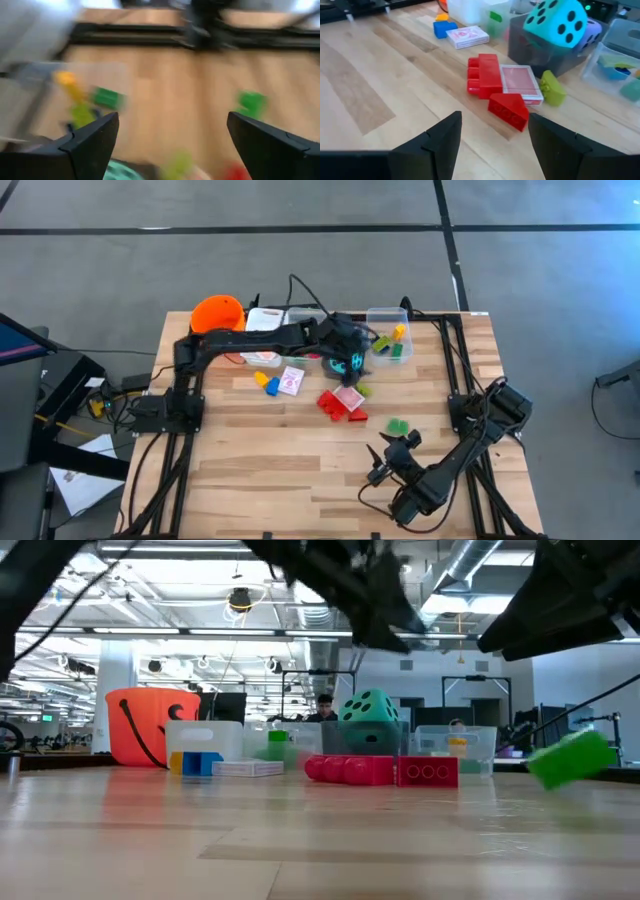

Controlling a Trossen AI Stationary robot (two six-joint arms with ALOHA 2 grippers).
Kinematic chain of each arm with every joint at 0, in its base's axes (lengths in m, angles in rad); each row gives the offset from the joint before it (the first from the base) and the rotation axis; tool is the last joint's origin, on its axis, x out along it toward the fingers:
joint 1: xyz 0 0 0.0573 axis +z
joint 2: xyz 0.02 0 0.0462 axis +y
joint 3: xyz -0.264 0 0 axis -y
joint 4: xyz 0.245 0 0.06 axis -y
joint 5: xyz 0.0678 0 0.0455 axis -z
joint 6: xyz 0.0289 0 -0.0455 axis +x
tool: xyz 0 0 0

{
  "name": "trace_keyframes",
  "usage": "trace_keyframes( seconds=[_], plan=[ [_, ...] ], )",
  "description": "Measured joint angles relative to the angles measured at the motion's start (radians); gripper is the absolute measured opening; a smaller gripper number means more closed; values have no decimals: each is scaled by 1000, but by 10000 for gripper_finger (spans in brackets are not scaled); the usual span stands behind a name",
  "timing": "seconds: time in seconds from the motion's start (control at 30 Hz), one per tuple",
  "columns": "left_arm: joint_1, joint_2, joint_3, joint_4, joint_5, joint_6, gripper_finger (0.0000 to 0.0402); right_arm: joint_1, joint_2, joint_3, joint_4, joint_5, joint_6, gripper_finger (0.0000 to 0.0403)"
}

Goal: Pick & Place Toys
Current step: Put the large green game piece into the left transparent bin

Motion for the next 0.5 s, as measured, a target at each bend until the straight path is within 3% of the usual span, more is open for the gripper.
trace_keyframes(
  seconds=[0.17, 0.33, 0.5],
  plan=[
    [-98, -160, -72, -133, 80, -4, 354, -3, -2, 0, 13, -1, 18, 223],
    [-227, -326, -239, -105, 74, -7, 348, -8, -13, 7, 29, -311, -17, 219],
    [-331, -489, -420, -31, 36, -8, 348, -3, -13, 50, 57, -578, -326, 219]
  ],
)
